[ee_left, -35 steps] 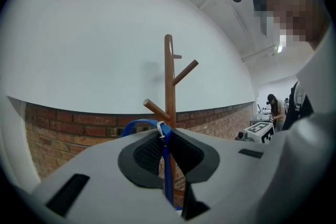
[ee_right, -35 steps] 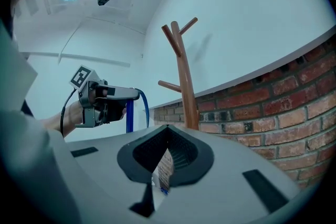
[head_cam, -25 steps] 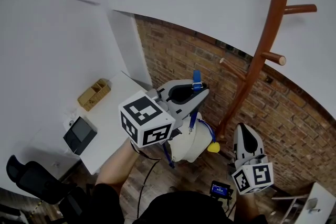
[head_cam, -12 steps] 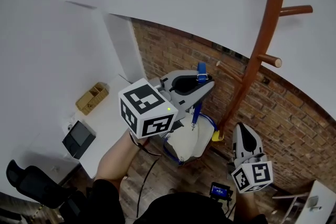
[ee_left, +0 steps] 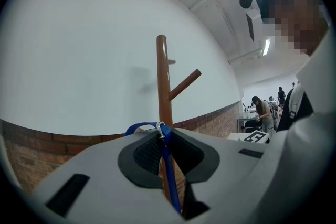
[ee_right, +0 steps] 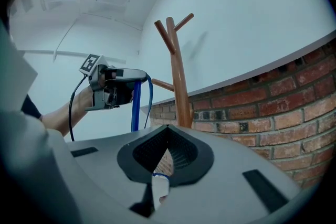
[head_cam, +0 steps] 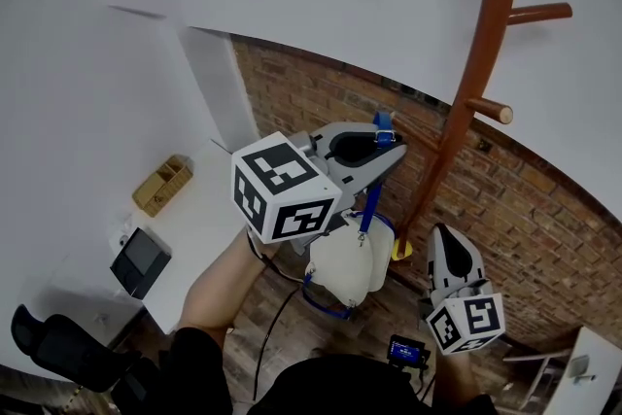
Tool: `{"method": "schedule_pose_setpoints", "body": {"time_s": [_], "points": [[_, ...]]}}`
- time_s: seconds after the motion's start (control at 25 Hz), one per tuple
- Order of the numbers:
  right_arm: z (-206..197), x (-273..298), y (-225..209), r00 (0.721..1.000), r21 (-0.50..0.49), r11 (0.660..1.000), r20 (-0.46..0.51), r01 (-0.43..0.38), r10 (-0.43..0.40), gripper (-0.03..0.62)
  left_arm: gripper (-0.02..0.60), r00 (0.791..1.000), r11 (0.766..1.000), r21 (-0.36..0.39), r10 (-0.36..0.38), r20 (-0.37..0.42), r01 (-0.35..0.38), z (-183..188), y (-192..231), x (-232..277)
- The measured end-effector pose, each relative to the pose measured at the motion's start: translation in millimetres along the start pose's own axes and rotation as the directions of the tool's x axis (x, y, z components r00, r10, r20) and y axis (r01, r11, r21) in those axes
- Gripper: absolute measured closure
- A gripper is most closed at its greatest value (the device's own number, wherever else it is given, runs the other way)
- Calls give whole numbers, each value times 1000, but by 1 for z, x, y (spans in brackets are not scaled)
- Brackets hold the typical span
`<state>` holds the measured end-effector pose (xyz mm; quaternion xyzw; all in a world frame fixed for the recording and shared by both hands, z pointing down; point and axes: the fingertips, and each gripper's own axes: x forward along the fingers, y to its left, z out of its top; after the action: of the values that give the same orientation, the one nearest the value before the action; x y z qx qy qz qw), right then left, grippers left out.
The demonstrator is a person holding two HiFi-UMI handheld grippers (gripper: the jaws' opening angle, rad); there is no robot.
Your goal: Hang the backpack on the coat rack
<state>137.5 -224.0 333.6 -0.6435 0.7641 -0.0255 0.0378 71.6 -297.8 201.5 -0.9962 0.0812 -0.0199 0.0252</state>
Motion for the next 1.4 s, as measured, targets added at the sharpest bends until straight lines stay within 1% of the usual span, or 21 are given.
{"method": "schedule_pose_setpoints", "body": {"time_s": [0.32, 0.48, 0.76, 0.92, 1.4], "points": [[-2, -3, -3, 1000, 8, 1000, 0, 1, -1, 582, 538, 1000, 1000, -10, -8, 11, 8, 4, 1, 9], [-2, -5, -5, 1000, 9, 1000, 7, 4, -4, 582, 538, 1000, 1000, -1, -10, 8, 10, 8, 2, 12], [-4, -7, -10, 1000, 17, 1000, 4, 9, -9, 582, 538, 1000, 999, -29, -20, 3, 20, 1, 3, 19], [-5, -7, -10, 1000, 17, 1000, 3, 6, -6, 582, 538, 999, 998, -43, -38, -6, 38, -4, 0, 24], [-10, -10, -14, 1000, 27, 1000, -2, 7, -7, 582, 538, 998, 997, -52, -53, -22, 52, -15, -4, 33]]}}
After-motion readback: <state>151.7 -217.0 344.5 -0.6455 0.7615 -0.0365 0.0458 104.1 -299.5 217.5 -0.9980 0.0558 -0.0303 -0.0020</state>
